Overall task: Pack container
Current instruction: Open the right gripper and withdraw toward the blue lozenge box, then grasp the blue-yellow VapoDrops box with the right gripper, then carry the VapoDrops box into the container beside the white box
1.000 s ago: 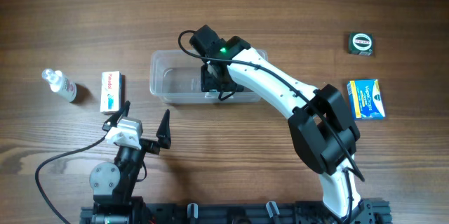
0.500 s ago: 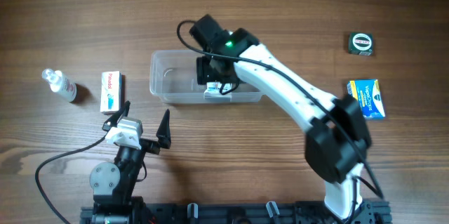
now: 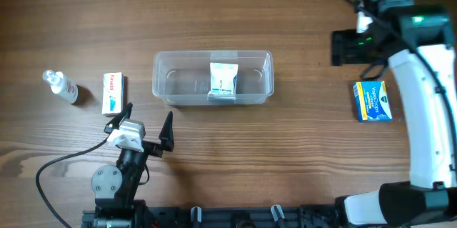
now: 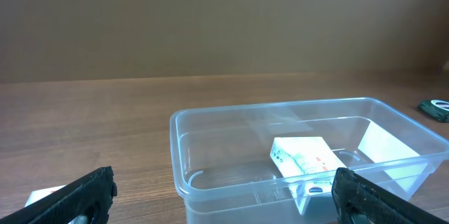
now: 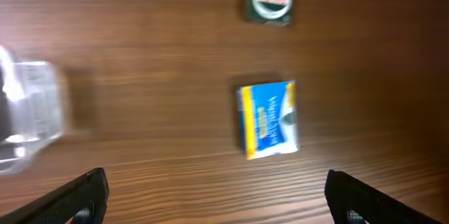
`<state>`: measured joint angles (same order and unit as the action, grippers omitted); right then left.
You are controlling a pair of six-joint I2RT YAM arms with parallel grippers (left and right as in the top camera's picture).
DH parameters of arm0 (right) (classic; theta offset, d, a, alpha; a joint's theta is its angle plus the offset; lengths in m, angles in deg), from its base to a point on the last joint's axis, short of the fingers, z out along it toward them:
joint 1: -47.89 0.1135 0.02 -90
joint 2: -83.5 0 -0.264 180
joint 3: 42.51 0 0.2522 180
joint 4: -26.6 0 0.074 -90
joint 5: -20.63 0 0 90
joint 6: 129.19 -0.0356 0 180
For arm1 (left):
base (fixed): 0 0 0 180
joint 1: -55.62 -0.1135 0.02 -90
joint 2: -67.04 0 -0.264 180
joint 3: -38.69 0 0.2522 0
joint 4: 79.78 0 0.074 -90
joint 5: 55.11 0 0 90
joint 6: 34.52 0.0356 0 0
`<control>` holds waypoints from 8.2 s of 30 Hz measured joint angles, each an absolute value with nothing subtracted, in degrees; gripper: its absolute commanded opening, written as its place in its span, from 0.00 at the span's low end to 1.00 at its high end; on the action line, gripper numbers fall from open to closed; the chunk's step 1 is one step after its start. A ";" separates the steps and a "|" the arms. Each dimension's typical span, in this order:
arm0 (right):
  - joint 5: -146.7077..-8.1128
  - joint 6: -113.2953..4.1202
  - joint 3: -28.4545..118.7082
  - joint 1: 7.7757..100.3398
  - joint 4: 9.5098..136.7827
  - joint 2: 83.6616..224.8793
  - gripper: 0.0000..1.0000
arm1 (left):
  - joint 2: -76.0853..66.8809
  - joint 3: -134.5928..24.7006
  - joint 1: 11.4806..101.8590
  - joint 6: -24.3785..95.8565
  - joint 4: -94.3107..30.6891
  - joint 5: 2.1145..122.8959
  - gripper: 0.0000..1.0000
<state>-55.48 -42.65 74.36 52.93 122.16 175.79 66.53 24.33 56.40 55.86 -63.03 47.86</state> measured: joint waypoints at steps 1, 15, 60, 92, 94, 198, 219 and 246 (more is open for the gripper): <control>-55.91 -39.42 74.36 50.90 120.74 175.79 0.99 | 66.53 24.33 56.40 55.86 -63.03 47.86 1.00; -68.18 -22.55 52.53 32.95 106.45 175.92 0.93 | 66.53 24.33 56.40 55.86 -63.03 47.86 1.00; -63.37 -21.47 35.13 28.96 83.50 188.62 0.99 | 66.53 24.33 56.40 55.86 -63.03 47.86 1.00; -94.36 -33.74 73.75 45.48 112.26 190.54 0.54 | 66.53 24.33 56.40 55.86 -63.03 47.86 1.00; -97.18 -39.64 78.78 53.87 109.90 190.54 0.54 | 66.53 24.33 56.40 55.86 -63.03 47.86 1.00; -68.63 -67.77 79.21 78.20 107.28 205.43 0.04 | 66.53 24.33 56.40 55.86 -63.03 47.84 1.00; -74.25 -65.17 70.05 77.56 100.28 205.45 0.05 | 66.53 24.33 56.40 55.86 -63.03 47.84 1.00; -93.40 -65.04 70.05 79.31 94.23 205.45 0.04 | 66.53 24.33 56.40 55.86 -63.03 47.84 1.00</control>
<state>-93.40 -65.04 70.05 79.31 94.23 205.45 66.53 24.33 56.40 55.86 -63.03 47.84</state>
